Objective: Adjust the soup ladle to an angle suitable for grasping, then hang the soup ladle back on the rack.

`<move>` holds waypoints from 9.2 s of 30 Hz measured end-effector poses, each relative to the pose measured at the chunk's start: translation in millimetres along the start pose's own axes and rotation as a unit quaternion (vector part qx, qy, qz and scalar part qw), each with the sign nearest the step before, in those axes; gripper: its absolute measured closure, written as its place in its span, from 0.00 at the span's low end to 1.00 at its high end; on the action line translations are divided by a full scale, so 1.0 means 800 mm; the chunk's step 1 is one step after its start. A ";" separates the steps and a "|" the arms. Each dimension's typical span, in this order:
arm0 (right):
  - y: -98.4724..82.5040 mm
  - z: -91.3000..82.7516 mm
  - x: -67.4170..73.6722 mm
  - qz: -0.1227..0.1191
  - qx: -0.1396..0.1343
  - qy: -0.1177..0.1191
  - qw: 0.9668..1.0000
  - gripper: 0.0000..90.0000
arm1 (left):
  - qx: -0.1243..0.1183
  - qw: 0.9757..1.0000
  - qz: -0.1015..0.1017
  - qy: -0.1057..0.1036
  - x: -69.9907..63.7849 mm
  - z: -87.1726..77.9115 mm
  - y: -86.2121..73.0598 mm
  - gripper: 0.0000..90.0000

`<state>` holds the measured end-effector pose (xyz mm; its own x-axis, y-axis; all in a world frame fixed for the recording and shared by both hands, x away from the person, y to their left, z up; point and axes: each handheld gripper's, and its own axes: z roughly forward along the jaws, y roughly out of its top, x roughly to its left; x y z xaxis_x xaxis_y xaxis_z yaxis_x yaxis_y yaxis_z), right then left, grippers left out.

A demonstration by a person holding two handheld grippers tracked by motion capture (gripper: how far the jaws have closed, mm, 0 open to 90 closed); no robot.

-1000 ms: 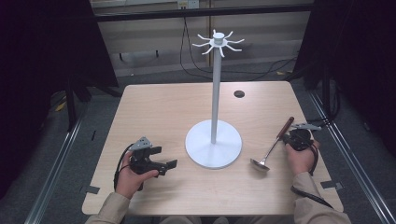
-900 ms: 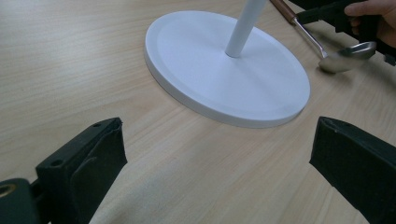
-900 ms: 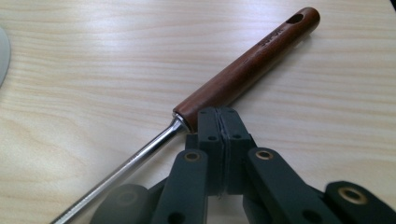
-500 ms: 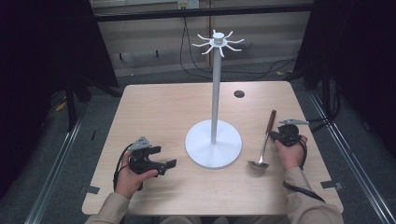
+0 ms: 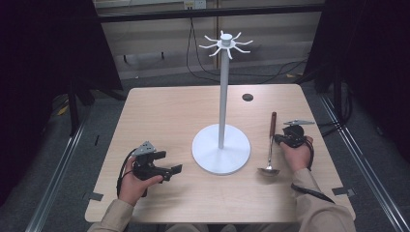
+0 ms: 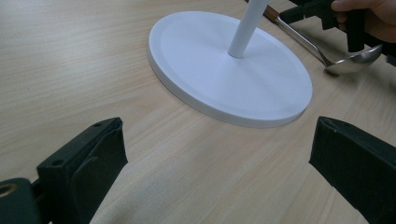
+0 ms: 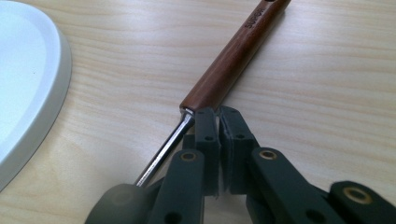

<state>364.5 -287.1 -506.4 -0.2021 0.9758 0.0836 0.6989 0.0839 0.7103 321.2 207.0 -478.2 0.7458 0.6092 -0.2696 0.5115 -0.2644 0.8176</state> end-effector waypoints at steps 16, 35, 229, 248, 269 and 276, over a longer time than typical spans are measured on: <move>0.020 0.009 0.011 0.004 0.044 0.013 0.999 0.89 | -0.003 1.000 -0.005 -0.005 0.004 0.000 0.000 0.04; 0.065 0.007 0.033 0.067 0.118 -0.023 0.990 0.71 | -0.006 1.000 -0.005 -0.010 0.004 0.001 0.000 0.04; 0.163 -0.220 0.164 -0.106 -0.276 0.228 0.928 0.83 | -0.001 1.000 0.017 0.003 -0.006 -0.001 -0.001 0.04; 0.170 -0.207 0.171 -0.106 -0.276 0.238 0.925 0.83 | -0.005 1.000 0.015 0.009 -0.004 -0.008 -0.003 0.04; 0.168 -0.201 0.172 -0.099 -0.280 0.245 0.923 0.83 | -0.003 1.000 0.015 0.008 -0.004 -0.008 -0.003 0.04; 0.166 -0.200 0.171 -0.101 -0.284 0.244 0.922 0.83 | -0.001 1.000 0.016 0.010 -0.005 -0.007 -0.004 0.04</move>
<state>319.6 -174.7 -288.9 -0.6701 0.7332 0.1158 0.1698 -0.0004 0.9855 314.8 209.6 -476.8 0.7530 0.6154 -0.2330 0.4867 -0.2826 0.8266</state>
